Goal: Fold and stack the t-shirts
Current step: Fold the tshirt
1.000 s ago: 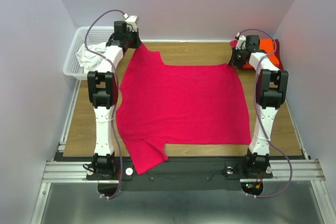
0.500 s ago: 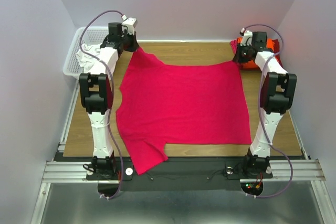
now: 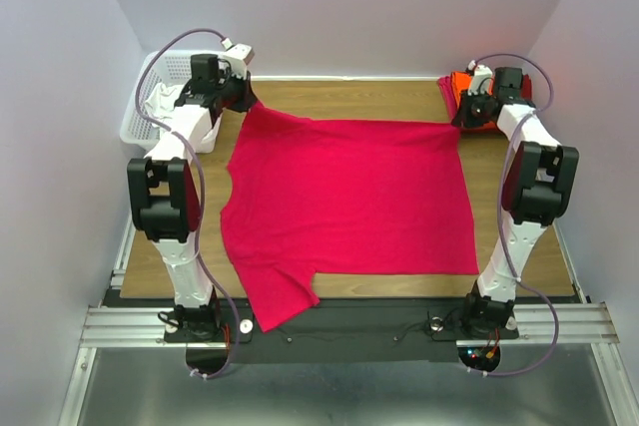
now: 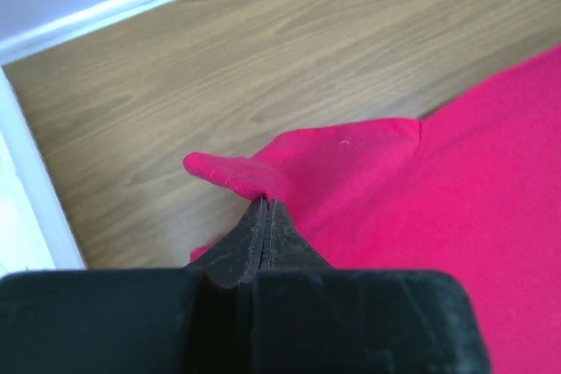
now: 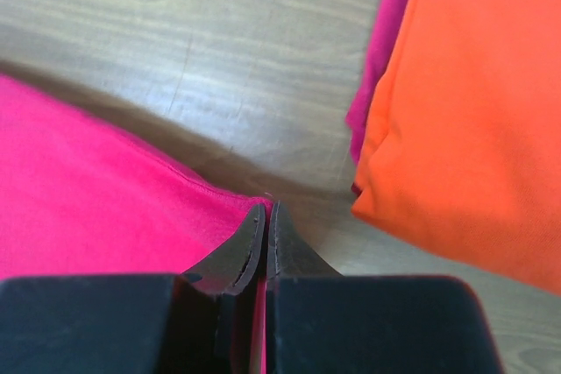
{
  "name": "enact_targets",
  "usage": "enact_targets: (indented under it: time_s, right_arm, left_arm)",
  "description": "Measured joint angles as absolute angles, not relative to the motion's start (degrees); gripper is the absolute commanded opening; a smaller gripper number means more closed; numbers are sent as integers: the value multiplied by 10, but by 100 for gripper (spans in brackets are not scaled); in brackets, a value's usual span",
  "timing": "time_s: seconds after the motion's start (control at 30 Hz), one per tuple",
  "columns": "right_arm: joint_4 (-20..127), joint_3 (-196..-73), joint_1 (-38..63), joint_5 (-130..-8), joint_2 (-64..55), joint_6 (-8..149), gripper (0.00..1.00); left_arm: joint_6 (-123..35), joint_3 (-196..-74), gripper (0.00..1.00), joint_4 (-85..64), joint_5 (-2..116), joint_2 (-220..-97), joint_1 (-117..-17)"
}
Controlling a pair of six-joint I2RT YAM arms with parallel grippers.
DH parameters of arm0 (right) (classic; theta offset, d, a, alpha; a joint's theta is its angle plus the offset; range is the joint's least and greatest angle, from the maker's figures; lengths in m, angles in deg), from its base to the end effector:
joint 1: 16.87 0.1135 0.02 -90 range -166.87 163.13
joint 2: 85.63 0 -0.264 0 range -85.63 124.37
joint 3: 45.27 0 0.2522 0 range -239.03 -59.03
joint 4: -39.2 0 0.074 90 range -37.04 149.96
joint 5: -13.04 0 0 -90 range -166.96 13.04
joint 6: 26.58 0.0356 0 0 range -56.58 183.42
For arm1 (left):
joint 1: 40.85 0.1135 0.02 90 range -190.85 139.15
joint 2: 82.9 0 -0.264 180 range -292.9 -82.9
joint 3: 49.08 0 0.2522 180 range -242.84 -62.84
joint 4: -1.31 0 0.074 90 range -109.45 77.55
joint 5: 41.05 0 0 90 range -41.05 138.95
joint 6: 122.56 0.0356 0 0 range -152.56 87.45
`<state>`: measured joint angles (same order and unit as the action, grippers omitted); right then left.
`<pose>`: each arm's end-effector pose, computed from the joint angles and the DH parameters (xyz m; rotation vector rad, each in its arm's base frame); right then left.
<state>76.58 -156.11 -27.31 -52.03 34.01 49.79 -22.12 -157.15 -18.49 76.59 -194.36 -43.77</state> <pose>0.4683 -0.0710 0.2277 -0.2677 2.2872 0.3035 0.4639 -0.0402 0.3027 0.5332 1.8723 -0.3886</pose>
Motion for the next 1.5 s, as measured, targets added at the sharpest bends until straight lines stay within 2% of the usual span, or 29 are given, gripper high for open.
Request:
enact_targets:
  time_s: [0.77,1.2,1.27,1.37,1.4,1.43,1.5]
  right_arm:
    - [766,-1388,-282,-489,205,302,1]
    - [770,-1311,-284,-491,210,215,1]
    - [769,-1306,-284,-493,210,208,7]
    - [769,-1296,-284,-497,210,200,24]
    - [771,-1294,-284,-499,210,197,29]
    - [773,-1293,-284,-500,210,197,38]
    - [778,-1293,-284,-505,210,194,41]
  left_arm:
    - [-101,-1260,0,-196,764,-1681,-434]
    - [-17,-1122,0,-202,733,-1677,-441]
    - [-4,-1120,0,-203,731,-1690,-442]
    - [24,-1120,15,-212,731,-1707,-443]
    - [32,-1120,25,-216,732,-1709,-443]
    - [42,-1120,30,-223,732,-1712,-443]
    - [59,-1122,39,-244,736,-1712,-442]
